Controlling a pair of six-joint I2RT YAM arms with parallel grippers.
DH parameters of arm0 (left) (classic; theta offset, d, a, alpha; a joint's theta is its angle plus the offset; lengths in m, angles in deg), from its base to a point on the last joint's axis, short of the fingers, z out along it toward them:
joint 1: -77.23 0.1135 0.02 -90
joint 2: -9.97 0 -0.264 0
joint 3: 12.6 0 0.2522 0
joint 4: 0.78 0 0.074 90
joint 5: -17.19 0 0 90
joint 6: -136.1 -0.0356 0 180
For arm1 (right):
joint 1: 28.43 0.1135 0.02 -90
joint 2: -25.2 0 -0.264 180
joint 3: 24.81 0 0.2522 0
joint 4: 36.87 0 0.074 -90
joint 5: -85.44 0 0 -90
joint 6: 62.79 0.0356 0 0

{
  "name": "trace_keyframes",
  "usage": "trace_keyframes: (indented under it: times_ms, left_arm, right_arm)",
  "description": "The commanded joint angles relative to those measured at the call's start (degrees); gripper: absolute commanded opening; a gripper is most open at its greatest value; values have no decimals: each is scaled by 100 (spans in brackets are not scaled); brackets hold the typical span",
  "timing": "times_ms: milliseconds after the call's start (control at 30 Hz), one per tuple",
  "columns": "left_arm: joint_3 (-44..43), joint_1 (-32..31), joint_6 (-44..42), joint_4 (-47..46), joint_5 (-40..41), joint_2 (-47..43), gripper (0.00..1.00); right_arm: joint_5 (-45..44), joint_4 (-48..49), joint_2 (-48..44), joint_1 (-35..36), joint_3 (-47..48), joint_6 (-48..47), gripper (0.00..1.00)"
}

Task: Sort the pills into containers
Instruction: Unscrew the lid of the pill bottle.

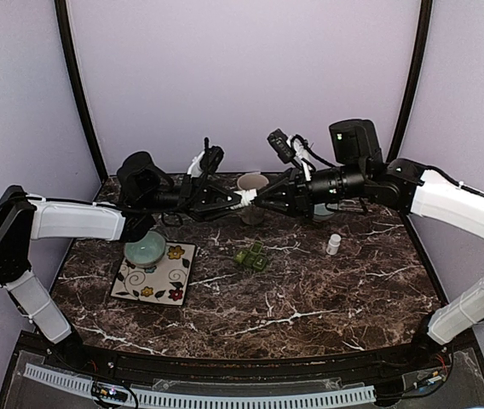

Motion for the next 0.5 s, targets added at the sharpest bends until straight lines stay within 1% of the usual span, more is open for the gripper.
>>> trace_keyframes:
  times_ms: [0, 200, 333, 467]
  left_arm:
    - [-99, 18, 19, -671, -375, -193, 0]
    - [-104, 21, -103, -574, -360, -193, 0]
    - [-106, 22, -200, -481, -352, -204, 0]
    - [-87, 20, -511, -115, -274, -282, 0]
  right_arm:
    - [-381, -411, 108, -124, 117, 6, 30]
    - [-268, -355, 65, -127, 113, 68, 42]
    - [-244, -342, 7, -148, 55, 144, 44]
    - [-203, -246, -86, -167, -128, 414, 45]
